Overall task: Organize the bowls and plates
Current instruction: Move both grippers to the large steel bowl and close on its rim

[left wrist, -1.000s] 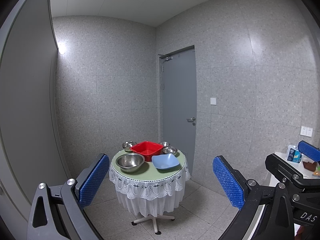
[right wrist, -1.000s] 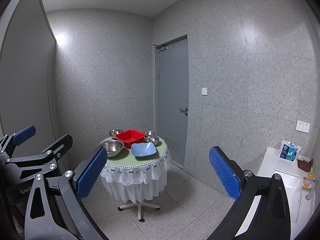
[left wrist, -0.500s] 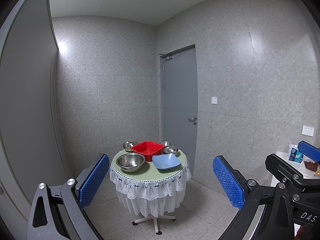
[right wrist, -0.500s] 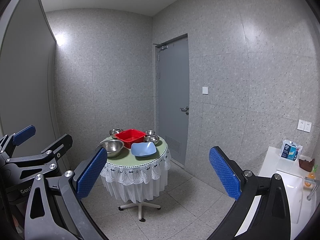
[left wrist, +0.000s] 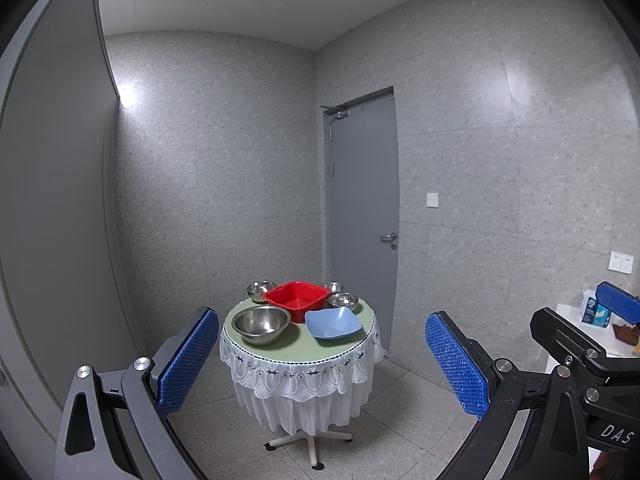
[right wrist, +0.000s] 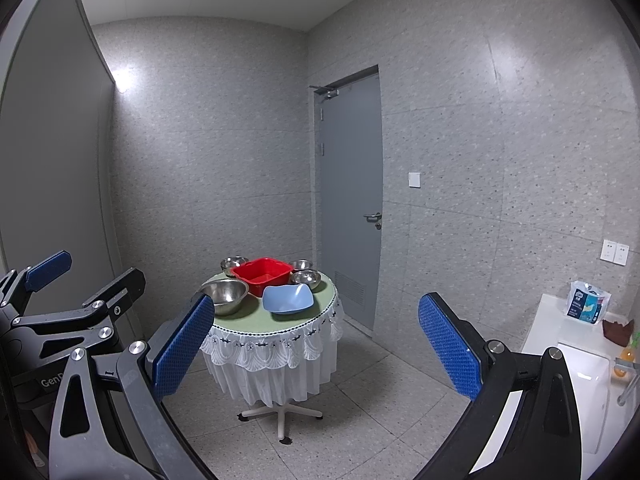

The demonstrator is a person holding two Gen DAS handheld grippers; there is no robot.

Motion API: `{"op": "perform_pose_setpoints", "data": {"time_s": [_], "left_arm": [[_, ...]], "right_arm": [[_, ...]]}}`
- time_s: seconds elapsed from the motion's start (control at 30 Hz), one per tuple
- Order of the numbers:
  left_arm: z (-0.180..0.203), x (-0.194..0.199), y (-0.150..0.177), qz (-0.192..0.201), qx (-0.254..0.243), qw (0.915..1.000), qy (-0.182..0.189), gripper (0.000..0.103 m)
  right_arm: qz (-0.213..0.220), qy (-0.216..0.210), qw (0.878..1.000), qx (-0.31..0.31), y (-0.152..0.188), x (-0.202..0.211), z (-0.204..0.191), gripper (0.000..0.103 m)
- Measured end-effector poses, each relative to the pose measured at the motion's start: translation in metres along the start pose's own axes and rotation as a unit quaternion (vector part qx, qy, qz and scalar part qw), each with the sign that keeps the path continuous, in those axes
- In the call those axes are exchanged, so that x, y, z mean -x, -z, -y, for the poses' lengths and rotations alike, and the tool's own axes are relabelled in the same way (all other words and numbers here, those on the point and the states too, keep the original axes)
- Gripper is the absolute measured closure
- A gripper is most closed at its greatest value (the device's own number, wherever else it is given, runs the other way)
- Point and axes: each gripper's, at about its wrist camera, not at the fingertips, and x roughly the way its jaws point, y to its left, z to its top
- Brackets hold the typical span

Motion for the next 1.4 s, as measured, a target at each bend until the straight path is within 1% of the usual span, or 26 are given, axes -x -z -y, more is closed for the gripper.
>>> {"op": "perform_pose_setpoints", "data": {"time_s": [0.27, 0.43, 0.53, 0.57, 0.67, 0.8, 0.87, 0.9, 0.93, 1.03, 1.07, 1.13, 1.2, 1.23, 1.3, 1.33, 1.4], "left_arm": [[0.009, -0.029, 0.001, -0.018, 0.005, 0.9998, -0.009, 0.001], [0.006, -0.071, -0.001, -0.043, 0.002, 0.9989, -0.016, 0.001], [-0.002, -0.108, -0.001, -0.065, 0.001, 0.9977, -0.019, 0.001], [-0.006, -0.122, -0.001, -0.073, 0.002, 0.9971, -0.020, 0.001], [-0.021, -0.170, -0.002, -0.096, 0.003, 0.9951, -0.023, 0.001], [-0.051, -0.249, -0.007, -0.130, 0.011, 0.9912, -0.017, 0.001], [-0.070, -0.294, -0.012, -0.143, 0.012, 0.9895, -0.017, 0.001], [-0.085, -0.326, -0.016, -0.153, 0.010, 0.9881, -0.017, 0.001], [-0.093, -0.344, -0.018, -0.159, 0.009, 0.9871, -0.018, 0.001], [-0.131, -0.422, -0.028, -0.189, 0.012, 0.9817, -0.019, 0.001], [-0.146, -0.454, -0.032, -0.205, 0.011, 0.9786, -0.018, 0.001], [-0.165, -0.499, -0.037, -0.211, 0.009, 0.9773, -0.011, 0.001], [-0.183, -0.539, -0.041, -0.220, 0.004, 0.9754, -0.017, 0.001], [-0.190, -0.555, -0.041, -0.222, 0.003, 0.9748, -0.018, 0.001], [-0.208, -0.595, -0.041, -0.234, 0.002, 0.9721, -0.019, 0.001], [-0.213, -0.609, -0.039, -0.237, 0.002, 0.9714, -0.014, 0.001], [-0.231, -0.651, -0.032, -0.257, 0.004, 0.9663, -0.019, 0.001]], "right_arm": [[-0.014, -0.012, 1.000, 0.003, 0.003, -0.024, 0.011, 0.000], [-0.037, -0.023, 0.999, -0.003, 0.010, -0.058, 0.010, 0.000], [-0.054, -0.028, 0.998, -0.007, 0.016, -0.089, 0.005, 0.000], [-0.064, -0.031, 0.997, -0.009, 0.019, -0.105, 0.002, 0.000], [-0.084, -0.034, 0.996, -0.012, 0.027, -0.145, -0.007, 0.000], [-0.113, -0.040, 0.993, -0.022, 0.037, -0.211, -0.025, 0.000], [-0.128, -0.042, 0.991, -0.026, 0.040, -0.251, -0.039, 0.000], [-0.134, -0.043, 0.990, -0.027, 0.041, -0.267, -0.046, 0.000], [-0.140, -0.046, 0.989, -0.029, 0.042, -0.287, -0.054, 0.000], [-0.166, -0.052, 0.984, -0.034, 0.045, -0.352, -0.082, 0.000], [-0.179, -0.057, 0.982, -0.036, 0.046, -0.378, -0.093, 0.000], [-0.199, -0.064, 0.977, -0.046, 0.049, -0.421, -0.112, 0.000], [-0.211, -0.069, 0.974, -0.050, 0.052, -0.456, -0.126, 0.000], [-0.222, -0.071, 0.971, -0.050, 0.056, -0.480, -0.137, 0.000], [-0.241, -0.079, 0.966, -0.055, 0.061, -0.512, -0.150, 0.000], [-0.253, -0.083, 0.962, -0.057, 0.066, -0.534, -0.157, 0.000], [-0.270, -0.089, 0.957, -0.057, 0.073, -0.565, -0.168, 0.000]]}}
